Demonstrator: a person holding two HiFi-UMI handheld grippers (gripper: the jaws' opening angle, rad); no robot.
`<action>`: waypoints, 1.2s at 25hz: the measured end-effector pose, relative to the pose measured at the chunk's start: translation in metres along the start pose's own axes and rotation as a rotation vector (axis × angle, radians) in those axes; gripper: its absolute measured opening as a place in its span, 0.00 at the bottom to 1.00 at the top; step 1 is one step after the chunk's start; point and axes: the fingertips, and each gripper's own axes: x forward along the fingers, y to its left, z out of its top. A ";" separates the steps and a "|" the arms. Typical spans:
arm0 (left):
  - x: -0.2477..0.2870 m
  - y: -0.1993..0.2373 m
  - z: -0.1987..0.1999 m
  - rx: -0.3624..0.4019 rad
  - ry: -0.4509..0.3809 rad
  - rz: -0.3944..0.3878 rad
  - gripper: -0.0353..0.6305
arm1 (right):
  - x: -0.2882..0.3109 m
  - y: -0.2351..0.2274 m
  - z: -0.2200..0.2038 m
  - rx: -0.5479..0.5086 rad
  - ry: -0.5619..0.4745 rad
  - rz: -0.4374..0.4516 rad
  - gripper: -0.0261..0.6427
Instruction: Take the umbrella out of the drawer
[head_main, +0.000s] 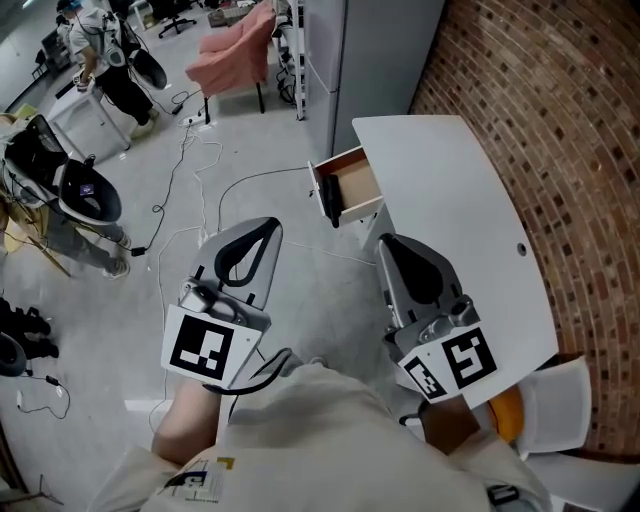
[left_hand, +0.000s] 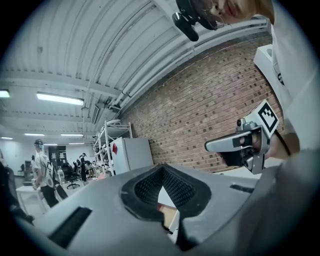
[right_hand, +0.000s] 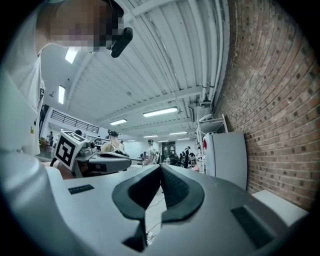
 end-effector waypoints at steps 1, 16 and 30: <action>0.000 -0.001 -0.001 -0.001 0.004 0.003 0.06 | -0.001 0.000 -0.001 0.002 0.000 0.004 0.05; 0.018 0.007 -0.015 0.005 0.002 0.014 0.06 | 0.021 -0.013 -0.024 -0.013 0.023 0.004 0.05; 0.069 0.062 -0.042 -0.020 0.002 -0.007 0.06 | 0.091 -0.043 -0.053 -0.053 0.112 -0.015 0.05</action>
